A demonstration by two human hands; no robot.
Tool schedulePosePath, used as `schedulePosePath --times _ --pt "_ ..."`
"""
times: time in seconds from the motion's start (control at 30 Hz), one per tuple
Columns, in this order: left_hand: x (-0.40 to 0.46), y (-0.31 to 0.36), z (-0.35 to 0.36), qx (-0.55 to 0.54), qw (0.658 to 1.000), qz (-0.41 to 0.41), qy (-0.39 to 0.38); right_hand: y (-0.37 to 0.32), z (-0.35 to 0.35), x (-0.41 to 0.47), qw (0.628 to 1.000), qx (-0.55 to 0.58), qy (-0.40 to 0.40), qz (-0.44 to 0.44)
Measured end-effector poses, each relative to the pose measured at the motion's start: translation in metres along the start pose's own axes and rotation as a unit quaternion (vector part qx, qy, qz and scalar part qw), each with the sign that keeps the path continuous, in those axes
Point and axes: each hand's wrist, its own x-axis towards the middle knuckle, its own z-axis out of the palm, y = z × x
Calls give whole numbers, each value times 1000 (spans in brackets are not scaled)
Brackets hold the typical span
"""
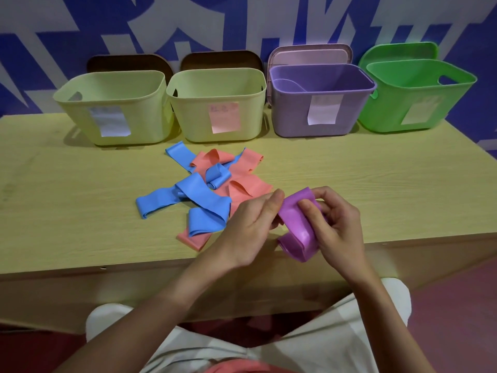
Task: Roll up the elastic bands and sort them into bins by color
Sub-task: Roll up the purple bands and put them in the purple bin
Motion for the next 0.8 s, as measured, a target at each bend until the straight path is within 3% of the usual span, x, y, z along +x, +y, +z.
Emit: schedulePosePath --times 0.1,0.2,0.27,0.33,0.43,0.53,0.67,0.8 --pt "-3 -5 0 142 987 74 24 1 1 1 1000 9 2 4" --pt "-2 -7 0 166 980 98 44 0 3 2 1000 9 -3 4" --pt "-2 -6 2 108 990 77 46 -1 4 1 1000 10 -20 -2" --pt "-2 -3 2 -21 999 19 37 -1 3 0 1000 7 -29 -6" --pt "-1 2 -2 -215 973 -79 -4 1 0 -1 999 1 -32 -13" --pt "0 4 -3 -305 945 -116 -36 3 0 -1 999 -4 -43 -18" --pt "0 4 -5 -319 934 -140 -76 5 2 -2 999 7 -27 -19" --pt "1 5 -4 -177 974 -121 -70 7 -1 -2 999 -27 -16 -18"
